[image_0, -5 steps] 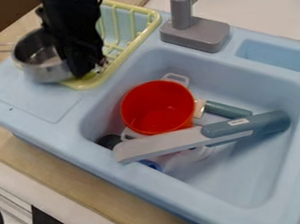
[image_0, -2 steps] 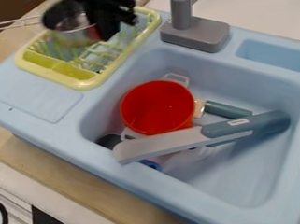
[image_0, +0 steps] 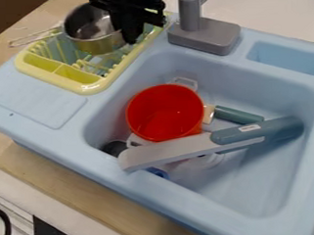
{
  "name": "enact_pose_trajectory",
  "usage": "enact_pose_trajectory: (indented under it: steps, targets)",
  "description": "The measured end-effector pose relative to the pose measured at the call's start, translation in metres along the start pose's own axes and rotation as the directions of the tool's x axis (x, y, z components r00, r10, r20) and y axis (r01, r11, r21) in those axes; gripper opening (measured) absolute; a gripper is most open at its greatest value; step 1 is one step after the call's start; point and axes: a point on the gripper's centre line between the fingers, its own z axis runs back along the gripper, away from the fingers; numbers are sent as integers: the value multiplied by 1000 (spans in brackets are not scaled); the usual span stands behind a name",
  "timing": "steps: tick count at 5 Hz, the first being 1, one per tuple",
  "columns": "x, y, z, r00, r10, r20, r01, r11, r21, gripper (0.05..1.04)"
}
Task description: Put the silver pot in the yellow basket
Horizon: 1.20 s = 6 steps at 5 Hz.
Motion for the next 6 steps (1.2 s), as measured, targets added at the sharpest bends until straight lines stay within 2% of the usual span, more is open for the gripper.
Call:
enact_pose_trajectory:
  steps: [1, 3, 4, 5, 6]
  targets:
    - [3, -1, 1, 998, 66, 5, -66, 998, -4, 66]
    - [11, 0, -7, 979, 202, -27, -203, 979, -18, 66]
    - [14, 1, -9, 971, 239, -18, -240, 969, -58, 66]
    - [15, 8, -15, 951, 308, -2, -306, 946, -107, 65]
    - [9, 6, -18, 953, 301, 30, -297, 949, -104, 65]
